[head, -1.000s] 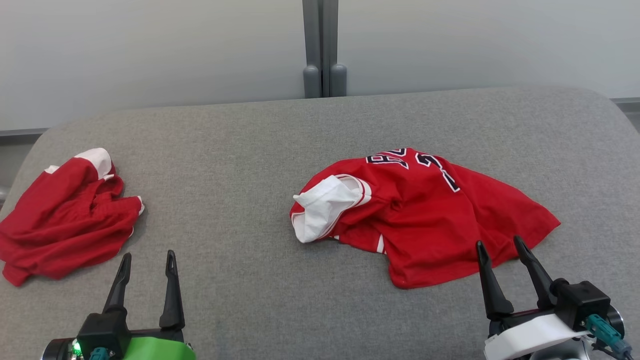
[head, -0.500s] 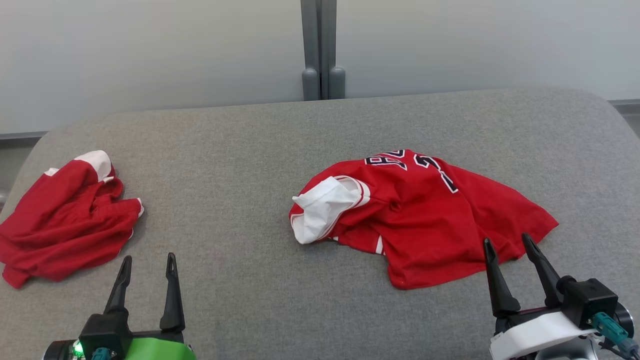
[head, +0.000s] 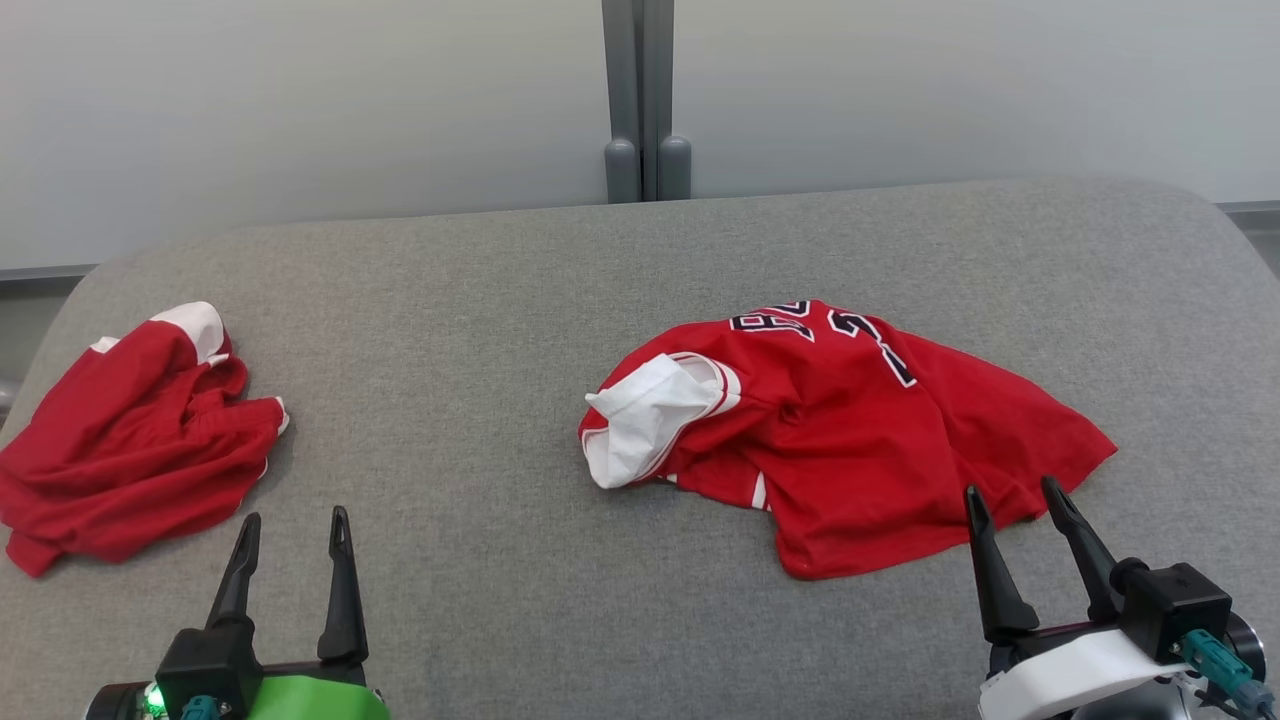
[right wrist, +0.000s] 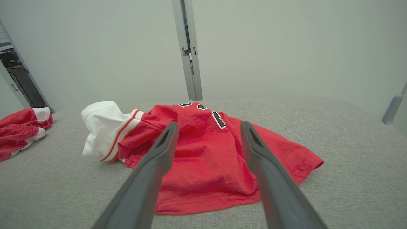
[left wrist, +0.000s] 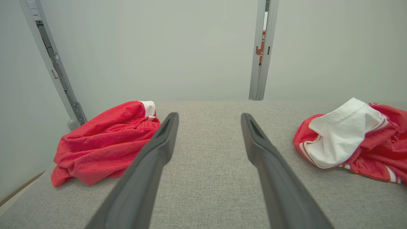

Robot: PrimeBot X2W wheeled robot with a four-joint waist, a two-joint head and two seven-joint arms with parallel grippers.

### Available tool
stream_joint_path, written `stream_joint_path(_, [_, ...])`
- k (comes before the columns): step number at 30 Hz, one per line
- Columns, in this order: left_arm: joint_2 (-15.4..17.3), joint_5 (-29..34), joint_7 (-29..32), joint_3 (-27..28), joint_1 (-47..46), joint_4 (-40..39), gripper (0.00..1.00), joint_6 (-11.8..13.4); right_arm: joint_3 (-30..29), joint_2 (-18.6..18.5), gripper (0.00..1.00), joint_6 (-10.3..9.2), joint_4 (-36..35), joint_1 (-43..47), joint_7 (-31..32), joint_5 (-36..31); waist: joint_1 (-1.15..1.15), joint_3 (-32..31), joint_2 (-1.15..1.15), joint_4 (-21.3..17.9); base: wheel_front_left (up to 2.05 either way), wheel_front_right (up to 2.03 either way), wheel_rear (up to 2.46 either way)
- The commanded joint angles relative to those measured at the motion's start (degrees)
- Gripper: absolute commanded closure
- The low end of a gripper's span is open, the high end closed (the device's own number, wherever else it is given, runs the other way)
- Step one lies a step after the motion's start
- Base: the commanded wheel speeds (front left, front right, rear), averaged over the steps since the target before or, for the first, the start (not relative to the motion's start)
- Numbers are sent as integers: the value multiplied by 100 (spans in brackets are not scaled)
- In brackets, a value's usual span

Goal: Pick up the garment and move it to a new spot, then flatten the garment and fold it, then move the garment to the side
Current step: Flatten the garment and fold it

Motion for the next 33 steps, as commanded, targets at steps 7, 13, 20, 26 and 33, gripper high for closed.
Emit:
stream_joint_path(7, [51,-15,-3,14,30,10,0,54,28,24,0,-2,58,38,5,-55,0,5,0,12,0,0,0])
stream_joint_path(13, [40,-39,-3,-5,-1,30,0,74,279,-50,0,-2,249,-160,46,-101,0,26,0,57,0,0,0])
stream_joint_path(20, [15,-78,-3,-99,-125,62,0,86,734,-237,0,-2,883,-721,120,-123,0,113,0,209,0,0,0])
stream_joint_path(26, [-6,-88,-4,-217,-229,80,0,124,1088,-356,0,-3,1843,-1276,65,-124,0,267,0,425,0,0,0])
stream_joint_path(33, [-22,-135,-3,-366,-338,114,0,179,1439,-342,0,-3,3124,-1714,-87,-19,0,445,0,643,0,0,0])
